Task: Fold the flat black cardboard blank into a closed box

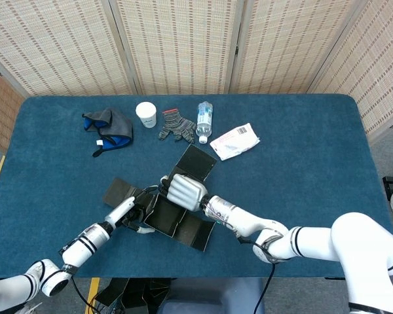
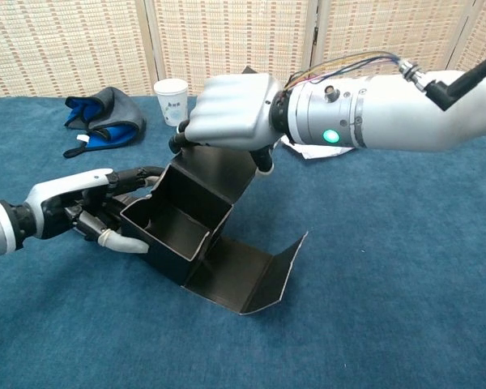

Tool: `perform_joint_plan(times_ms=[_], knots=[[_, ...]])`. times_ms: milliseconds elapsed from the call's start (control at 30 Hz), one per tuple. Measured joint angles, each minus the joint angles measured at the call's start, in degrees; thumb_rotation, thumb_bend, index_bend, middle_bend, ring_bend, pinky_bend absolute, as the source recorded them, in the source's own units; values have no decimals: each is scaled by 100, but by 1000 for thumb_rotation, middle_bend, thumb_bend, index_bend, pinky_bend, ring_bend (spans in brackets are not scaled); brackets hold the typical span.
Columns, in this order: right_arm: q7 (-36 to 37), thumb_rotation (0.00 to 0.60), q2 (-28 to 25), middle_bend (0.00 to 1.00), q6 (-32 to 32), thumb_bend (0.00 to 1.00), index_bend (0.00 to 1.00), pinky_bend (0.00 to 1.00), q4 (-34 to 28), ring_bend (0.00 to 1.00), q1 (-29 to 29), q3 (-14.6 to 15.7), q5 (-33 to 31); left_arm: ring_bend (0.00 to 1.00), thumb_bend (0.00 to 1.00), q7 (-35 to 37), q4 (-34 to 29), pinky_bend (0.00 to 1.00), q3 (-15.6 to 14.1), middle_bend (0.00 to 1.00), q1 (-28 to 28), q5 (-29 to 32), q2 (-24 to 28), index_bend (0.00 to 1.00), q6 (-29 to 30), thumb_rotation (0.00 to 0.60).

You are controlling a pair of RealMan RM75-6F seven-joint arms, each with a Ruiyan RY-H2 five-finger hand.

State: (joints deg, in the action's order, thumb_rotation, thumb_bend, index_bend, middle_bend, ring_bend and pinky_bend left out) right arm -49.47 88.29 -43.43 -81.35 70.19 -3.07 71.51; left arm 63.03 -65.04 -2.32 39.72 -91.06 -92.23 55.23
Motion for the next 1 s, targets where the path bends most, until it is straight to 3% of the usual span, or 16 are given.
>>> perform_joint_plan(times_ms=[233,333,600,1000], knots=[[24,600,100,287,-35,115,279,1000,186,832,14,-27,199,666,95,401,69,889,-55,0,36,-50,-19,1,8,600],[45,600,129,287,-14,115,280,1000,222,832,9,-58,178,619,95,549,132,889,-80,0,41,-66,-42,26,29,600],[86,600,180,287,6,115,279,1000,318,832,-1,-154,95,626,95,711,304,889,-94,11,45,-34,-156,118,25,600],[139,600,250,279,-36,115,276,1000,336,822,-118,-185,-53,645,95,958,412,889,-125,195,41,-39,-228,253,65,600]])
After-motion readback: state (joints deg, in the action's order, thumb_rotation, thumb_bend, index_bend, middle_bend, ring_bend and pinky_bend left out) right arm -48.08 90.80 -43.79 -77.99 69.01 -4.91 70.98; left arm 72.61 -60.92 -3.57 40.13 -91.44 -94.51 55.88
